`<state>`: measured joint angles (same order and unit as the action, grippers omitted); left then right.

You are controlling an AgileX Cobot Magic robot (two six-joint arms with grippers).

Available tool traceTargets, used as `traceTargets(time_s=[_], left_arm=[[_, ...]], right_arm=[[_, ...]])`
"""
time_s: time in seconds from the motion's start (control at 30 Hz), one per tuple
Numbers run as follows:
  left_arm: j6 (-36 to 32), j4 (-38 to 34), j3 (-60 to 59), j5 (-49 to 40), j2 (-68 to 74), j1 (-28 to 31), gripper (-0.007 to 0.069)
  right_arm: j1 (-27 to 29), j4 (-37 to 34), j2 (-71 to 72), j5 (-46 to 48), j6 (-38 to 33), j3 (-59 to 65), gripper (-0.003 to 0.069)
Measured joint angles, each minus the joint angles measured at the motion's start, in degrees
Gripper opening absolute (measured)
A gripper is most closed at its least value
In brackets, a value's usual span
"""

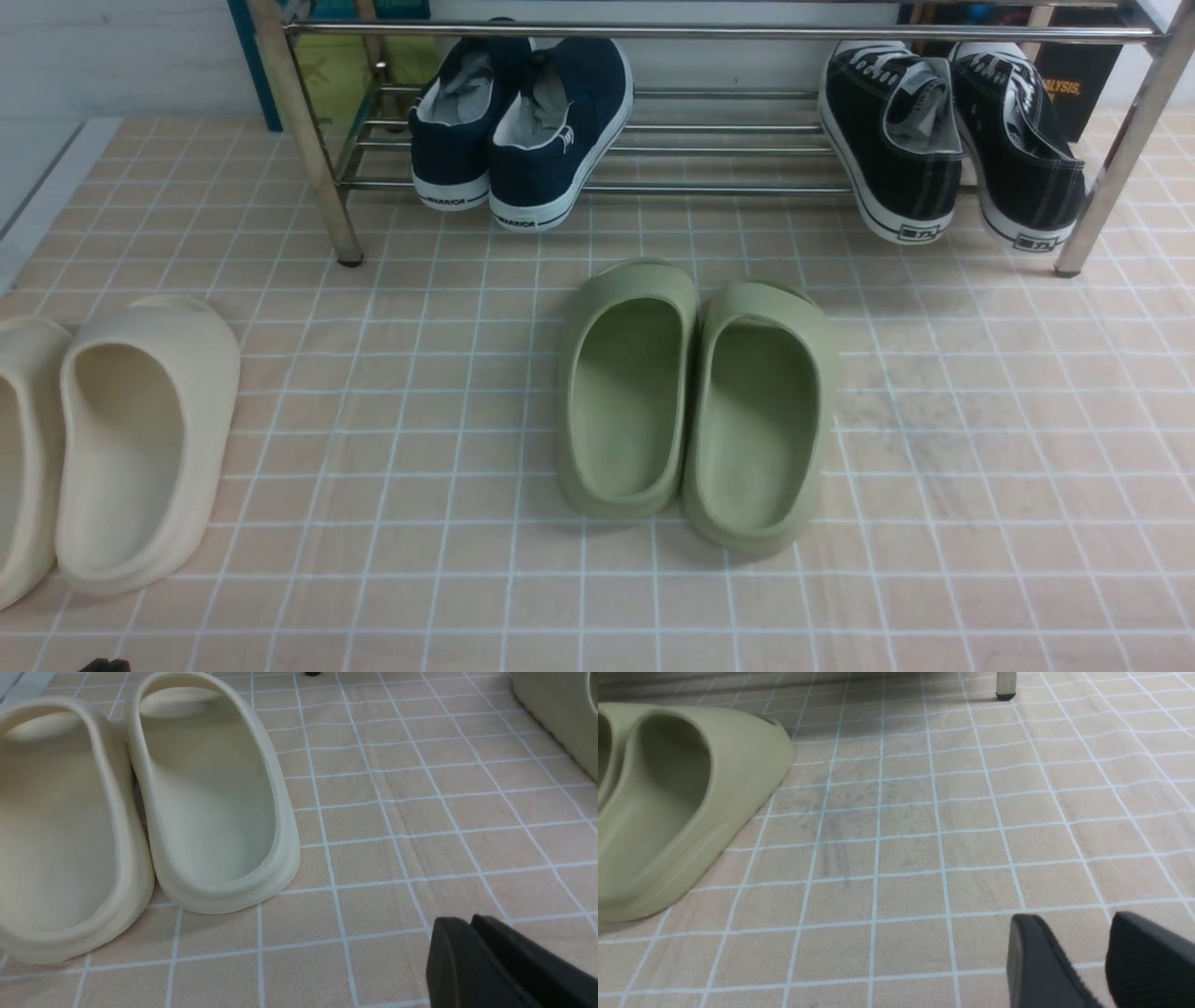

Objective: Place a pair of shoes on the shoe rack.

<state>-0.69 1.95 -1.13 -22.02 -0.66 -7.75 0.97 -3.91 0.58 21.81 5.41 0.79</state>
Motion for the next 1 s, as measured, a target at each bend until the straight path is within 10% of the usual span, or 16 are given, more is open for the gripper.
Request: traceTargets(time_s=[1.0], left_arm=[[0.0,0.1,0.0,-0.1,0.0,0.0,0.0081]], right_arm=[[0.0,0.0,0.0,0.0,0.0,0.0,0.0238]])
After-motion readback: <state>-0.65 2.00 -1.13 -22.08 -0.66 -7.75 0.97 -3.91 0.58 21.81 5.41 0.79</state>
